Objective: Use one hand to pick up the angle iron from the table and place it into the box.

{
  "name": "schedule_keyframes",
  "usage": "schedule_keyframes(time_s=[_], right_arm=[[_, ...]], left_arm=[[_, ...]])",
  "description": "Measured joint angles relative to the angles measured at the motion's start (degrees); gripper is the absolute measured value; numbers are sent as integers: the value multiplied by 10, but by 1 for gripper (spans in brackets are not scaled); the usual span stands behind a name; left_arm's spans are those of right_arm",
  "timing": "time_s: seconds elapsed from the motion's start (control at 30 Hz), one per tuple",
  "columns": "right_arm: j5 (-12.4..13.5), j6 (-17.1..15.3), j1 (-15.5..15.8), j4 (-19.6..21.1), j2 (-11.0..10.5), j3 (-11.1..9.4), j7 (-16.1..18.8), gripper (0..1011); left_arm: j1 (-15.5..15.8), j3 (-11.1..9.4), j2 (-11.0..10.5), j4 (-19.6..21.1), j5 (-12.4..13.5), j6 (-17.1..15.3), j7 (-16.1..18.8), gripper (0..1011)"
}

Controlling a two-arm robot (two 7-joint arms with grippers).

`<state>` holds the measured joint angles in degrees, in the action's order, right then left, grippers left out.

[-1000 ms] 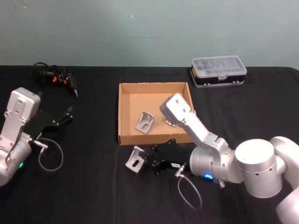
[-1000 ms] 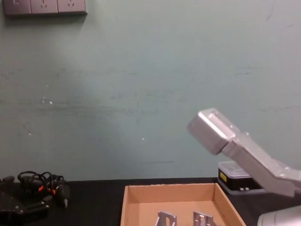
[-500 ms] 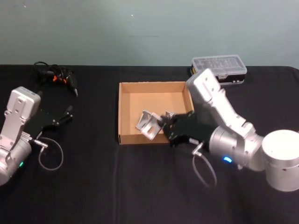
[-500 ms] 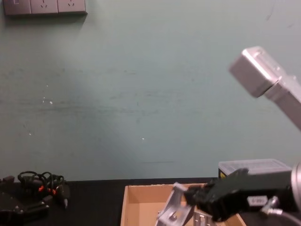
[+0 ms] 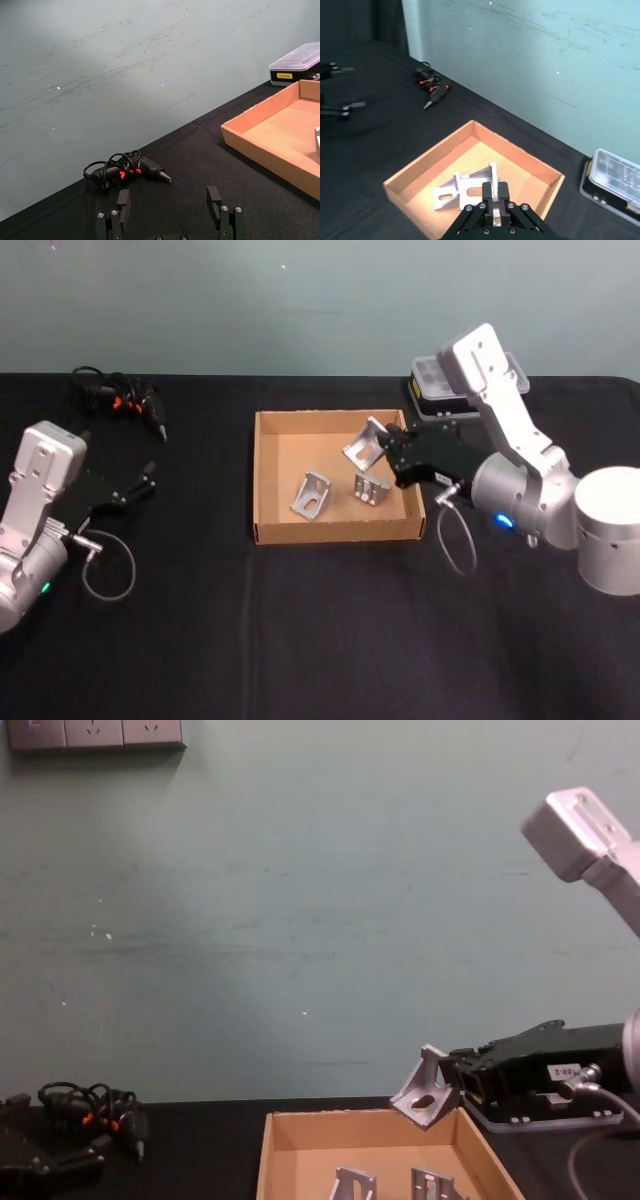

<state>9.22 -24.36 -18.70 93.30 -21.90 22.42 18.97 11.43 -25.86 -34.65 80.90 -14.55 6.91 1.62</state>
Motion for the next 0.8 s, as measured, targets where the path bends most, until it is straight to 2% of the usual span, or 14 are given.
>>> schedule_keyframes(time_s=[0.23, 0.8], right_arm=[[-18, -7, -37, -58, 31, 6, -7, 75], [-83, 1, -128, -207, 103, 44, -19, 75]], left_arm=[[0, 0, 0, 0, 0, 0, 0, 1000], [0, 0, 0, 0, 0, 0, 0, 1000]])
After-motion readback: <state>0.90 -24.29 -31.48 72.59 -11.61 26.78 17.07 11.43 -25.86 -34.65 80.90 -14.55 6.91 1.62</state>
